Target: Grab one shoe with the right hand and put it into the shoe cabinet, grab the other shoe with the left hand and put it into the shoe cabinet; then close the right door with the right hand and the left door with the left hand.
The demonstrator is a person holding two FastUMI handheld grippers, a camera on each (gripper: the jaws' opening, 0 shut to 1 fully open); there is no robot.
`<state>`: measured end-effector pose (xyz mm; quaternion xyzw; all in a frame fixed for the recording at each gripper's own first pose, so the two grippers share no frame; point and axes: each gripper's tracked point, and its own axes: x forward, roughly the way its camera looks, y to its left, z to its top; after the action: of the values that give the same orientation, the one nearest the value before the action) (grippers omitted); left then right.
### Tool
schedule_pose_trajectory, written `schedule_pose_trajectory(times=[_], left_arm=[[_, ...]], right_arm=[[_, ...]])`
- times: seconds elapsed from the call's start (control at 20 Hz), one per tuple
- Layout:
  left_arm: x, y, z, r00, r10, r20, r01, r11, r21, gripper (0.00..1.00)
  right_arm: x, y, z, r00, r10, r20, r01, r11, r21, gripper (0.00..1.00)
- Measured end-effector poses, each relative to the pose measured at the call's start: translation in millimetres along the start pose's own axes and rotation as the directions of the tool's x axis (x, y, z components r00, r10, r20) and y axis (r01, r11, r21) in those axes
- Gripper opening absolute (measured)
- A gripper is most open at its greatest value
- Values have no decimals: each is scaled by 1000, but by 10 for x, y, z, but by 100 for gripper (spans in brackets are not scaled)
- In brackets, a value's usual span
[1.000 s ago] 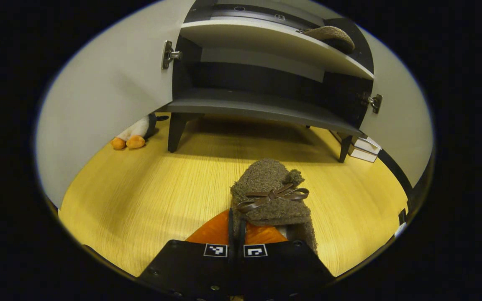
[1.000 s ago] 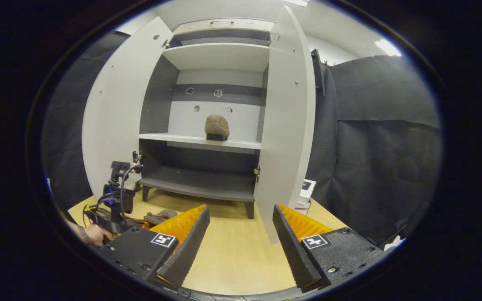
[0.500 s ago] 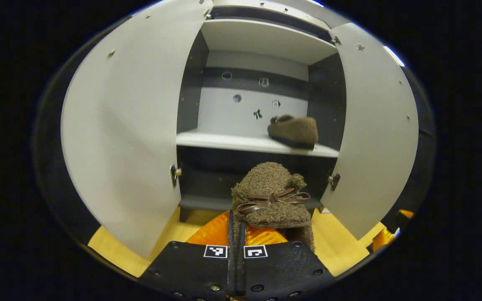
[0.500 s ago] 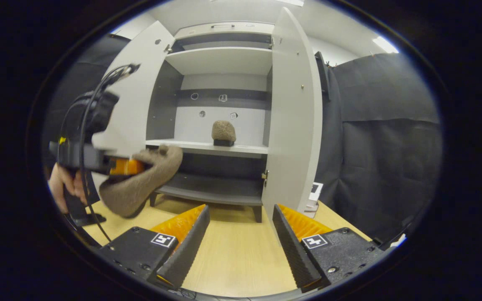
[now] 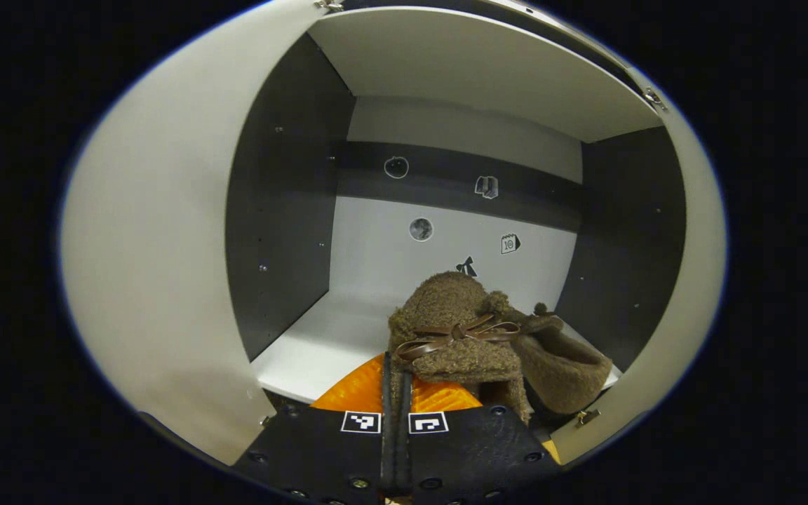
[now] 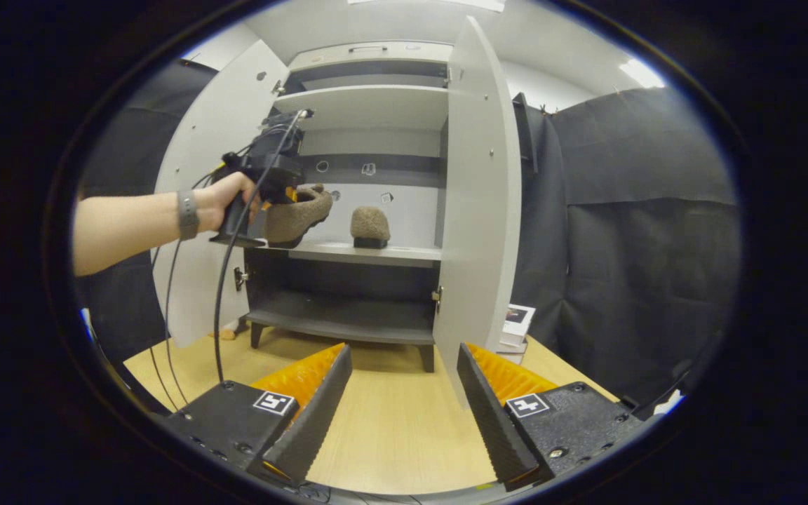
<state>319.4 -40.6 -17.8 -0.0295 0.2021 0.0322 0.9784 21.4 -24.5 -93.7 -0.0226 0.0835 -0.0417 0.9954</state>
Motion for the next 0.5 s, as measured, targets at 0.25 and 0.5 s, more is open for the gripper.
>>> schedule_pose_trajectory(times=[0.25, 0.5], left_arm=[[613, -37, -116, 989, 33, -141, -38, 999, -33, 0], [742, -55, -222, 969, 16, -248, -45, 993, -111, 4]], right_arm=[[-16, -130, -25, 999, -34, -11, 34, 999, 9, 94], [-3, -300, 11, 996, -85, 1, 85, 996, 39, 94]])
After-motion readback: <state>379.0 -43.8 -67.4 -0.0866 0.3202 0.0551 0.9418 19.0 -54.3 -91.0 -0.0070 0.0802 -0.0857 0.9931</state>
